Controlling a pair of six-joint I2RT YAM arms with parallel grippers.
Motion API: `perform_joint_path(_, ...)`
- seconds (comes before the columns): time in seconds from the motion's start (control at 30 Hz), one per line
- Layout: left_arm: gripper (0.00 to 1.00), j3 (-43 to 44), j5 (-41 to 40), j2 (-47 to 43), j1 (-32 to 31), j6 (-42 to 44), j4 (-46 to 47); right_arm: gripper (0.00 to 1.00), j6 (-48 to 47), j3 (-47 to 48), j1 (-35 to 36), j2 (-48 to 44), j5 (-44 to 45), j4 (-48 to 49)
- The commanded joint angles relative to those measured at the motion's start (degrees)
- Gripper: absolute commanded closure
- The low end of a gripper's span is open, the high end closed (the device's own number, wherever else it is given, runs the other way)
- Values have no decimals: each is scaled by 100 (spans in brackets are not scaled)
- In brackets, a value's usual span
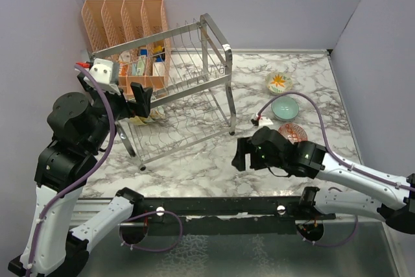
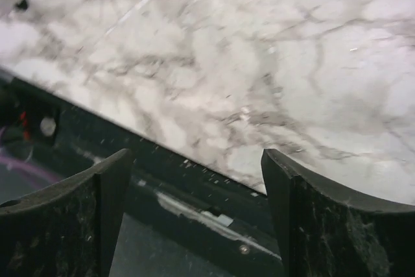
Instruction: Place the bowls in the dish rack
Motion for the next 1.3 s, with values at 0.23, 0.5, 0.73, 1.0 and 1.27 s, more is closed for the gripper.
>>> perform_joint_path(0.23, 1, -62, 222, -212, -23, 59, 89, 18, -1357, 305, -2421, 451, 459, 352)
perform_joint_path(0.5, 1, -156, 294, -207, -19, 52, 145, 18, -2381, 1395, -3556, 1757, 135, 1475)
perform_joint_path(0.73, 1, -324, 350, -216, -19, 19, 207, 19, -3084, 3232, -4184, 3748, 89, 1872)
perform_joint_path(1.0, 1, -493, 288, -157, -19, 104, 242, 19, -3665, 4866, -4532, 5740, 436, 1777)
perform_joint_path(1.27, 1, -568, 164, -180, -19, 146, 219, 20, -3956, 5062, -4552, 6488, 1130, 1868)
